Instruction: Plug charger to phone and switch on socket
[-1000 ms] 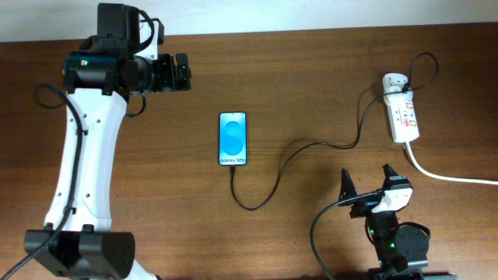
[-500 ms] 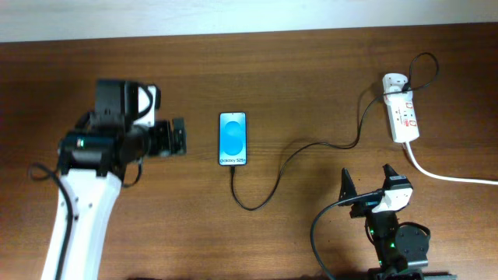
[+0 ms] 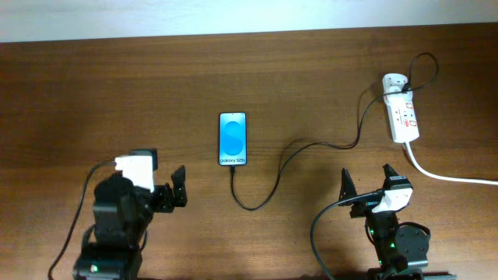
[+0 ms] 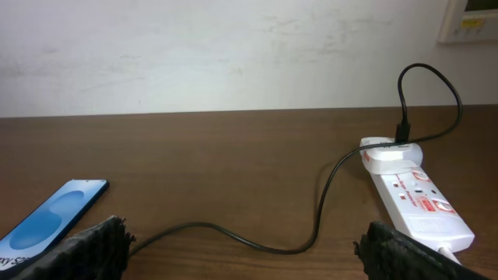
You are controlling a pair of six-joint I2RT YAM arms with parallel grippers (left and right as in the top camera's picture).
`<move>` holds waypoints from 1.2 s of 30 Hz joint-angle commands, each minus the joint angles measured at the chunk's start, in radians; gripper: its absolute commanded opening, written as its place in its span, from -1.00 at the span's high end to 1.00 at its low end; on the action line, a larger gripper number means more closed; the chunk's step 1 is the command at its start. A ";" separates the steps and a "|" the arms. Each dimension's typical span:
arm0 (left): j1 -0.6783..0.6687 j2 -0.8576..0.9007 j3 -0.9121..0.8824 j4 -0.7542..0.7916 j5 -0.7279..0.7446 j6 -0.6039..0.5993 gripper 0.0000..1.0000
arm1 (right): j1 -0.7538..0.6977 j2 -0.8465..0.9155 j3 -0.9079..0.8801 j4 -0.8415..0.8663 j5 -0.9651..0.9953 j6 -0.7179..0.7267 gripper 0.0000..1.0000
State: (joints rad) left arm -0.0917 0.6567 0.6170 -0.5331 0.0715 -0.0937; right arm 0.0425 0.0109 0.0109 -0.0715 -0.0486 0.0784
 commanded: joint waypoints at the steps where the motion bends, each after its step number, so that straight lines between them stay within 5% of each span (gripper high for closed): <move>1: 0.026 -0.173 -0.143 0.093 0.010 0.020 -0.99 | -0.005 -0.008 -0.005 -0.007 0.006 0.004 -0.97; 6: 0.041 -0.340 -0.361 0.362 0.010 0.019 -0.98 | -0.005 -0.008 -0.005 -0.007 0.006 0.004 -0.97; 15: 0.049 -0.522 -0.591 0.593 0.010 0.019 -0.98 | -0.005 -0.008 -0.005 -0.007 0.006 0.004 -0.97; 22: 0.050 -0.634 -0.608 0.459 -0.063 0.010 -0.98 | -0.005 -0.008 -0.005 -0.007 0.006 0.004 -0.97; 36: 0.056 -0.652 -0.608 0.449 -0.068 0.068 -0.98 | -0.005 -0.008 -0.005 -0.007 0.006 0.004 -0.97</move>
State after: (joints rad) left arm -0.0425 0.0147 0.0128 -0.0788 0.0101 -0.0612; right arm 0.0425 0.0109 0.0109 -0.0715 -0.0486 0.0788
